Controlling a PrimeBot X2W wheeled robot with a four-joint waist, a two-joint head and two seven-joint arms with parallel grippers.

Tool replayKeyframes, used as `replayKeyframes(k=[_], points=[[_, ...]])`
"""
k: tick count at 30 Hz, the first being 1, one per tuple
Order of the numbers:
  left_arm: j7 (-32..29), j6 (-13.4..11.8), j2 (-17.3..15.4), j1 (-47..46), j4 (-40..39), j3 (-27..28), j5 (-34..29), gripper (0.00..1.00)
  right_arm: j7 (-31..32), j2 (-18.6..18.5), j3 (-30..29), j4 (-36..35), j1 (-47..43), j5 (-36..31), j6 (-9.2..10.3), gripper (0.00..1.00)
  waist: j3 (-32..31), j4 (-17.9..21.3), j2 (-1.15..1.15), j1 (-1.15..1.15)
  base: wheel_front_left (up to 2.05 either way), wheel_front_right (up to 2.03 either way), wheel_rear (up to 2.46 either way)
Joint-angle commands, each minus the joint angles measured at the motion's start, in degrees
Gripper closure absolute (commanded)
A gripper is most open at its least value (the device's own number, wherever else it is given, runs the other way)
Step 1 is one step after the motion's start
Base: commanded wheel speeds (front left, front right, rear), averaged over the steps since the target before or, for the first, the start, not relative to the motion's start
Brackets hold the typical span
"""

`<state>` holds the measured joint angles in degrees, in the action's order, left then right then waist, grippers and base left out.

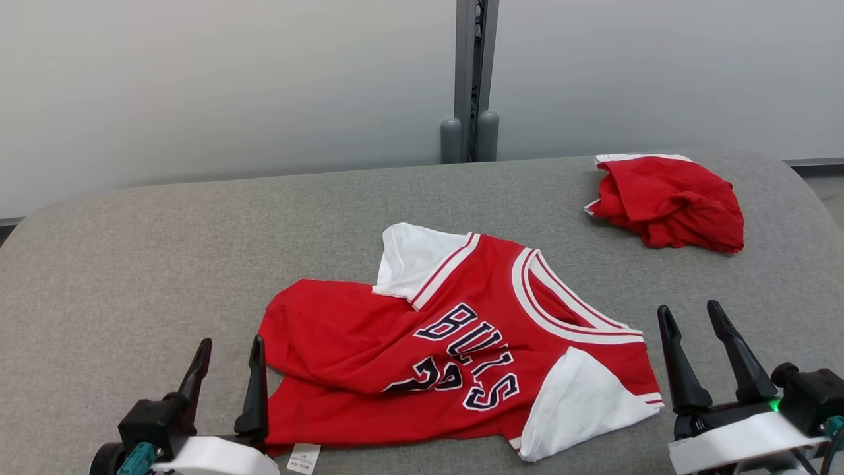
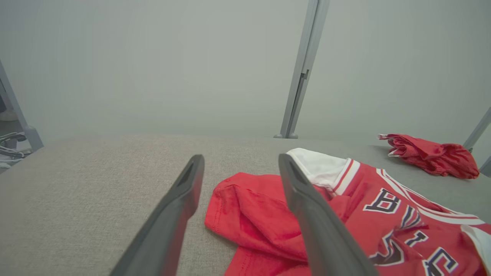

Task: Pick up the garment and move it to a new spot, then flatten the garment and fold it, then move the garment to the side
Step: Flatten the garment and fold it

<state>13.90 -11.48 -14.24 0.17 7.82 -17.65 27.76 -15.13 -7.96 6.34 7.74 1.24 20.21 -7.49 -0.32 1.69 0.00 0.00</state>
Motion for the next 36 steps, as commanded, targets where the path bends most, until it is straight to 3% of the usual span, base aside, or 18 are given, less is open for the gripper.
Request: replayKeyframes(k=[1, 31, 36], points=[[0.5, 0.4, -0.1, 0.2, 0.4, 0.5, -0.3, 0.0, 0.0, -0.3, -0.1, -0.2, -0.4, 0.1, -0.02, 0.0, -0.1, 0.1, 0.0, 0.0, 0.0, 0.0, 0.0], [1.3, 4.3, 2.6, -1.1, 4.2, 3.7, -2.8, 0.0, 0.0, -0.9, -0.7, 0.1, -0.1, 0.1, -0.02, 0.0, -0.3, -0.7, 0.0, 0.0, 0.0, 0.0, 0.0], [1.3, 4.3, 2.7, -1.3, 5.7, 4.6, -2.1, 0.0, 0.8, -1.8, 1.2, 2.9, 0.9, 3.0, -0.02, 0.0, -0.2, -1.0, 0.0, 0.0, 0.0, 0.0, 0.0]])
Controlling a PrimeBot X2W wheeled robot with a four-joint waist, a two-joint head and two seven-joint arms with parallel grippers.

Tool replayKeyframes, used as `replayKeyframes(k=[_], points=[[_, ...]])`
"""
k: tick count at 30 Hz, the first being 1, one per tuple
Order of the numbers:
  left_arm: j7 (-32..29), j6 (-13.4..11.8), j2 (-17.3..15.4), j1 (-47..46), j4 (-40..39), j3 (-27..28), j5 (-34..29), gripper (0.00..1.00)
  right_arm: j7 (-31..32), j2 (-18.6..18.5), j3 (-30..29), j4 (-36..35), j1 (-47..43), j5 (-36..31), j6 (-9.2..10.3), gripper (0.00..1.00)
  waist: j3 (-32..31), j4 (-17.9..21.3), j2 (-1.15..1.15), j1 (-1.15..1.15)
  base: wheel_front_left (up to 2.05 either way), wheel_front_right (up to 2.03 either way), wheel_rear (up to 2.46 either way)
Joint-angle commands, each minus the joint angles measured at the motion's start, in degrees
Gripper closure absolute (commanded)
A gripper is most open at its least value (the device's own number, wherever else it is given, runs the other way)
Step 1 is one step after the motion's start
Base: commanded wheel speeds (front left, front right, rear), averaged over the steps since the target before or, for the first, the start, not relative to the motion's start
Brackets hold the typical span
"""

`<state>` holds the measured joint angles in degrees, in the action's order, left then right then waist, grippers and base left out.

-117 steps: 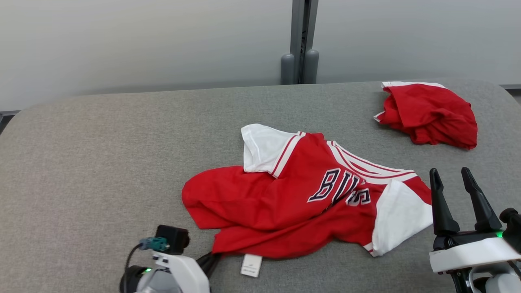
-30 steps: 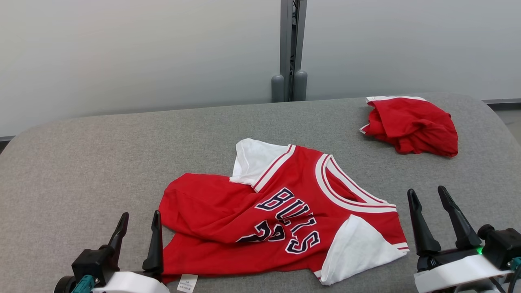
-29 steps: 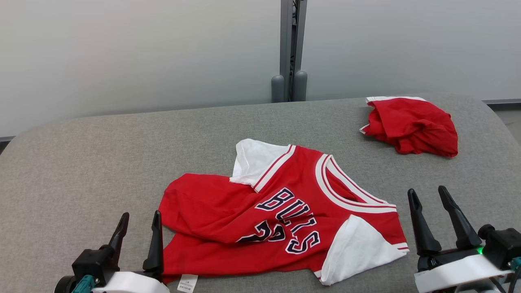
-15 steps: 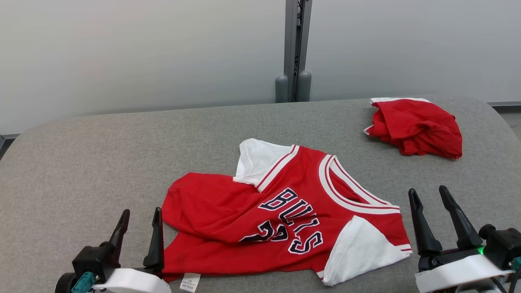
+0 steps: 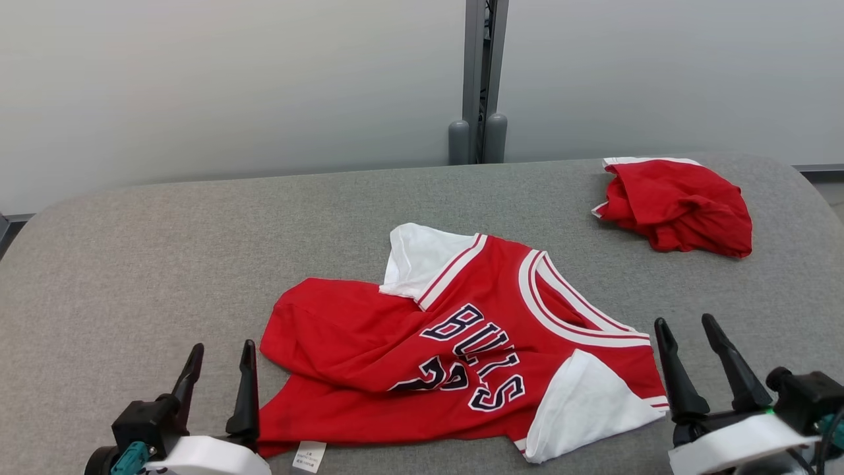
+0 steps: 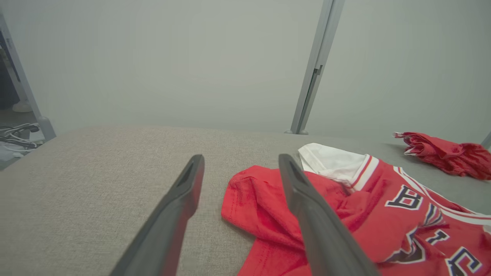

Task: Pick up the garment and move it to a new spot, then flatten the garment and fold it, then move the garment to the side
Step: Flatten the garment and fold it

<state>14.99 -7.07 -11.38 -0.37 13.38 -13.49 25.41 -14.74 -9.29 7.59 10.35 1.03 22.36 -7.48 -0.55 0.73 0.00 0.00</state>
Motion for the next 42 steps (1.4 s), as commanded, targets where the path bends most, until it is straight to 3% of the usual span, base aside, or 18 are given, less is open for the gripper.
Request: replayKeyframes(k=[1, 6, 13, 17, 30, 42], points=[[0.1, -0.2, -0.2, -0.8, 0.4, 0.4, 0.4, 0.0, 1.4, -0.9, 0.5, 0.8, 1.5, 1.6, -0.04, 0.0, 0.0, -0.2, 0.0, 0.0, 0.0, 0.0, 0.0], [-2.2, -0.2, -0.7, -0.7, 1.7, 0.5, 1.4, 0.0, 8.3, -2.5, 2.7, 3.7, 4.0, 6.9, -0.04, 0.0, 0.0, -1.0, 0.0, 0.0, 0.0, 0.0, 0.0], [-9.5, 0.1, -1.8, 0.3, 3.7, -0.5, 3.3, 0.0, 23.0, -2.6, 4.5, 8.5, 8.4, 18.6, -0.04, 0.0, -0.1, -2.5, 0.0, 0.0, 0.0, 0.0, 0.0], [-14.0, 1.8, -2.3, 0.6, 3.3, -1.9, 4.6, 0.0, 30.1, -3.1, 4.4, 12.3, 10.8, 18.8, -0.04, 0.0, -0.1, -3.6, 0.0, 0.0, 0.0, 0.0, 0.0], [-28.5, 5.1, -5.4, 1.8, -0.1, -7.1, 6.2, 0.0, 42.8, -3.3, 2.6, 15.9, 15.2, 17.1, -0.04, 0.0, 1.6, -5.7, 0.0, 0.0, 0.0, 0.0, 0.0], [-28.1, 6.4, -4.5, -2.8, 5.0, -8.9, 5.6, 0.0, 49.7, -2.5, 2.5, 15.0, 14.8, 16.4, -0.04, 0.0, 3.3, -5.4, 0.0, 0.0, 0.0, 0.0, 0.0]])
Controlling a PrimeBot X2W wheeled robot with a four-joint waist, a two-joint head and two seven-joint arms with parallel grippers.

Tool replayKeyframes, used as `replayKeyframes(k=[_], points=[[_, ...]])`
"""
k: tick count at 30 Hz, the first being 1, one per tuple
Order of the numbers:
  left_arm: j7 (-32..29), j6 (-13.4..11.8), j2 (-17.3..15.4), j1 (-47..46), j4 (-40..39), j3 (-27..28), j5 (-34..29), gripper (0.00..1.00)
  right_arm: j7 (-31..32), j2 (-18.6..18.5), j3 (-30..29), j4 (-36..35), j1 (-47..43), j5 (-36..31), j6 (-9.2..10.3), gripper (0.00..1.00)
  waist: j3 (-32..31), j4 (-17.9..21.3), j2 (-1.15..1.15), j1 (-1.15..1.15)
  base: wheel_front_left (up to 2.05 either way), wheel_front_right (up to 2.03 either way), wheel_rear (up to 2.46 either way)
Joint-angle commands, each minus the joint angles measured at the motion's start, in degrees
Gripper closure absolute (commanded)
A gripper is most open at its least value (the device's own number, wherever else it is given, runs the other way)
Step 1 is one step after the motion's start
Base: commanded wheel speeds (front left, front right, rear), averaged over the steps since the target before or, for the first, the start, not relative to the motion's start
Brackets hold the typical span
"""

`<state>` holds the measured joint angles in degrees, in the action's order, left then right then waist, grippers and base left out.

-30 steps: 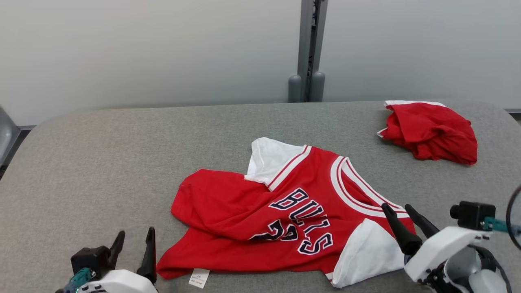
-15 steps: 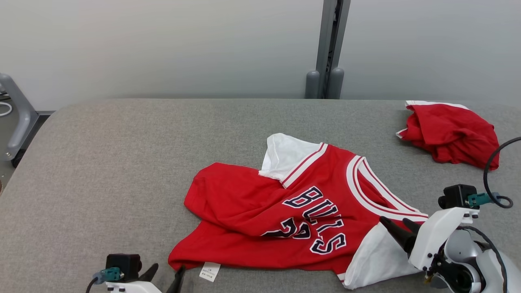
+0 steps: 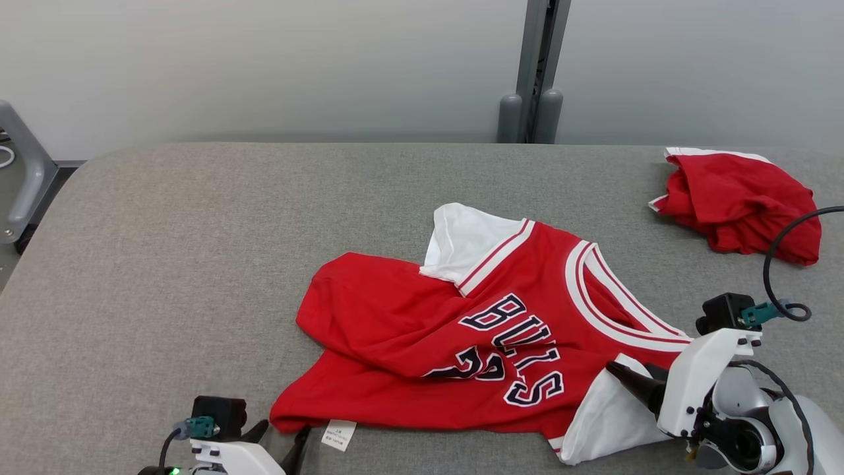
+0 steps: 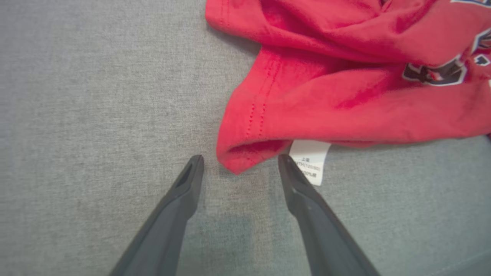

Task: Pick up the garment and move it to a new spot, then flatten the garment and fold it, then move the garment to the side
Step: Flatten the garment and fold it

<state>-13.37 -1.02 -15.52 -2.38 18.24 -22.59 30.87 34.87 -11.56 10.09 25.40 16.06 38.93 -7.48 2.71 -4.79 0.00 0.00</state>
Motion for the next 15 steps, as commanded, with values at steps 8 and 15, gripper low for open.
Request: replayKeyframes(k=[8, 15], points=[[1.1, 1.5, 0.7, -2.6, 2.8, -0.7, 0.7, 0.0, 2.3, 0.1, -0.6, -1.4, -1.2, -1.0, -0.04, 0.01, 0.5, 0.5, 0.0, 0.0, 0.0, 0.0, 0.0], [1.5, 2.6, 1.2, -4.3, 4.8, -1.3, 1.0, 0.0, 2.2, 0.8, -1.6, -1.2, -0.8, -1.9, -0.04, 0.26, 1.0, 0.4, 0.0, 0.0, 0.0, 0.0, 0.0]])
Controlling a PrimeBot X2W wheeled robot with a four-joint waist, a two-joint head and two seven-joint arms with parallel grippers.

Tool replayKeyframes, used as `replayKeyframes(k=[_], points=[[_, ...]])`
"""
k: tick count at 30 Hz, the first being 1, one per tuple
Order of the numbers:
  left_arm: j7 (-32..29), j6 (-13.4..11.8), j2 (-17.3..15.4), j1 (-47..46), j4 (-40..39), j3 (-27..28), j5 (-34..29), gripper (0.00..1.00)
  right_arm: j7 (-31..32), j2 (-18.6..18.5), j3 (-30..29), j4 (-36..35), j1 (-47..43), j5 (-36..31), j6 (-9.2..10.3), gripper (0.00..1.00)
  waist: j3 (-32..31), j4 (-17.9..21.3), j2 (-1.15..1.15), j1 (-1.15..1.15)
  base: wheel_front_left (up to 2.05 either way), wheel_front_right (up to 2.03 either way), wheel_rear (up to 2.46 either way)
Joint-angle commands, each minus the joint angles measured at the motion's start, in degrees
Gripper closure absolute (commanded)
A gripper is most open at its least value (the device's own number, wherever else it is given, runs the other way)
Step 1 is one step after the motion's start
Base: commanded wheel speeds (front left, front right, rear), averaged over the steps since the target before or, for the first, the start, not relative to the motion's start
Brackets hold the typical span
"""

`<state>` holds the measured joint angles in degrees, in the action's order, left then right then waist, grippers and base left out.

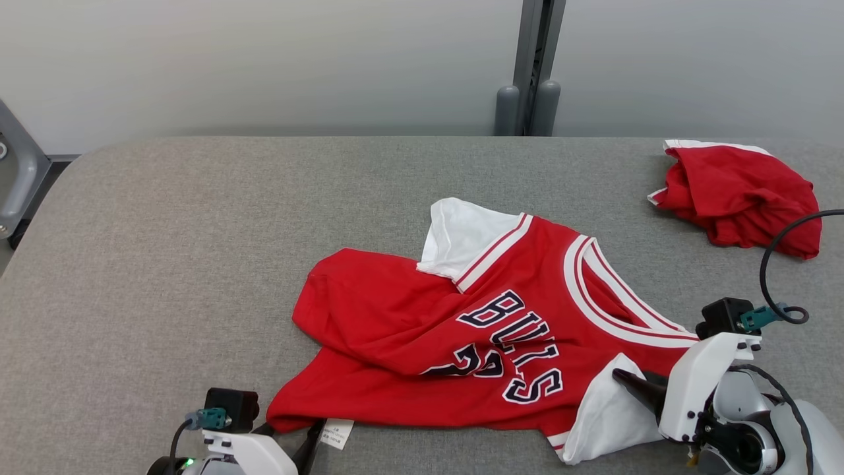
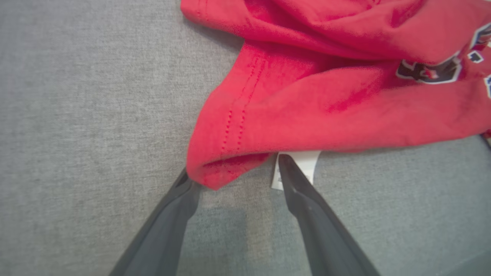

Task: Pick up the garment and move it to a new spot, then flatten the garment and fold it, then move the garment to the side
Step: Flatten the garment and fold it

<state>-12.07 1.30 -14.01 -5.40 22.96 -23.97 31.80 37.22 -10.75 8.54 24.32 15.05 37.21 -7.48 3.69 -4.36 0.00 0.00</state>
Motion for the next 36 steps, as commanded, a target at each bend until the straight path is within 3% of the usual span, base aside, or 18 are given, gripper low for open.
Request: replayKeyframes(k=[1, 4, 5, 8, 9, 10, 12, 15, 27, 36], points=[[0.3, 0.3, -0.3, -1.5, 0.3, 0.0, 0.1, 0.0, -0.3, 0.1, -0.2, 0.0, 0.3, -0.3, -0.04, 0.29, 0.2, 0.0, 0.0, 0.0, 0.0, 0.0, 0.0], [0.4, 0.7, 0.0, -1.7, 1.2, -0.3, 0.4, 0.0, -0.7, 0.2, -0.3, 0.6, 0.5, -0.5, -0.04, 0.51, 0.4, -0.1, 0.0, 0.0, 0.0, 0.0, 0.0], [0.4, 0.7, 0.0, -1.7, 1.2, -0.3, 0.4, 0.0, -0.7, 0.2, -0.3, 0.6, 0.5, -0.5, -0.04, 0.51, 0.4, -0.1, 0.0, 0.0, 0.0, 0.0, 0.0], [0.5, 1.3, 0.2, -2.5, 1.9, -0.4, 0.6, 0.0, -1.0, 0.4, -0.2, 1.4, 0.7, -0.6, -0.04, 0.69, 0.6, -0.1, 0.0, 0.0, 0.0, 0.0, 0.0], [0.5, 1.3, 0.2, -2.6, 2.2, -0.5, 0.7, 0.0, -1.0, 0.4, -0.1, 1.6, 0.8, -0.5, -0.04, 0.93, 0.6, -0.1, 0.0, 0.0, 0.0, 0.0, 0.0], [0.6, 1.5, 0.3, -2.7, 2.4, -0.6, 0.8, 0.06, -1.1, 0.4, 0.0, 1.8, 0.8, -0.4, -0.04, 1.0, 0.6, -0.1, 0.0, 0.0, 0.0, 0.0, 0.0], [0.7, 1.7, 0.3, -2.6, 2.9, -0.7, 1.0, 0.35, -1.4, 0.5, 0.2, 1.9, 0.9, -0.3, -0.04, 1.0, 0.6, 0.0, 0.0, 0.0, 0.0, 0.0, 0.0], [1.5, 2.0, 0.3, -3.0, 3.1, -0.7, 1.2, 1.0, -2.4, 0.2, 0.4, 1.6, 1.1, -0.4, -0.04, 1.0, 0.5, 0.1, 0.0, 0.0, 0.0, 0.0, 0.0], [2.2, 1.9, -0.3, -2.2, 3.0, -0.7, 1.9, 1.0, -6.4, -0.7, 0.3, -3.7, -0.8, 1.6, -0.04, 1.0, -1.1, 0.5, 0.0, 0.0, 0.0, 0.0, 0.0], [2.5, 0.2, -1.9, 0.1, -0.2, -0.1, 2.0, 1.0, -14.2, -2.9, -1.5, -15.8, -6.9, 3.0, -0.04, 1.0, -2.3, 1.1, 0.0, 0.0, 0.0, 0.0, 0.0]])
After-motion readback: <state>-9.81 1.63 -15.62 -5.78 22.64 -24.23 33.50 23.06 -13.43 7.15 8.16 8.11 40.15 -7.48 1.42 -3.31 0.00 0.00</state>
